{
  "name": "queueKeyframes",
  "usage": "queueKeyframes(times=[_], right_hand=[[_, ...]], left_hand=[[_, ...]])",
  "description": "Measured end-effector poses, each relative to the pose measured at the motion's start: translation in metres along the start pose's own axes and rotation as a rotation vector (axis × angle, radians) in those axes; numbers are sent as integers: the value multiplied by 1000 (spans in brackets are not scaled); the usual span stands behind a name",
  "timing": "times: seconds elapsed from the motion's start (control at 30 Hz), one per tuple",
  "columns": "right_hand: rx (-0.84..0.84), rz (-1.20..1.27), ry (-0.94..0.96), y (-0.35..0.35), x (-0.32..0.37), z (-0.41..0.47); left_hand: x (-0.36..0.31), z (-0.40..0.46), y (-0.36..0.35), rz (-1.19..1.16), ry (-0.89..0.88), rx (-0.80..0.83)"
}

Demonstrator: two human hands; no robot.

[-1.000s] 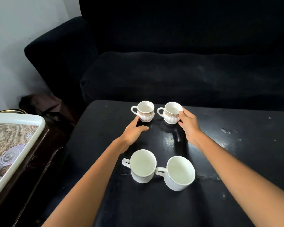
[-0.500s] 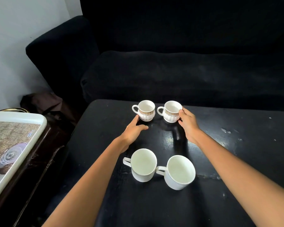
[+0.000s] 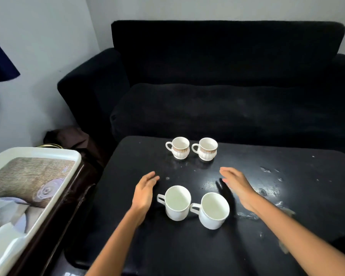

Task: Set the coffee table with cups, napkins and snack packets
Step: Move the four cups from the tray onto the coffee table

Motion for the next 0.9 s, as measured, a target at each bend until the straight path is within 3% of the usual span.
queueKeyframes(times=[0.07, 0.2, 0.37, 0.63, 0.9], right_hand=[[-27, -51, 83, -2, 8, -21], [-279, -252, 390, -21, 22, -66], [-123, -782, 645, -55, 23, -102], [-25, -1058, 557, -74, 22, -101], [-19, -1041, 519, -80, 26, -79]], left_hand=[[8, -22, 3, -45, 0, -87], [25, -66, -5, -53, 25, -220], [38, -112, -27, 215, -78, -293], [36, -135, -40, 395, -225, -204], [40, -118, -42, 518, -236, -129]])
Point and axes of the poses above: each hand's wrist, its own z-axis towards the middle knuckle, its own y-axis out of the back of the hand, x = y × z, the point moved 1 cm from there along z, towards the middle knuckle, and after that the axes turned 2 degrees about -x, right-handed, at the moved point
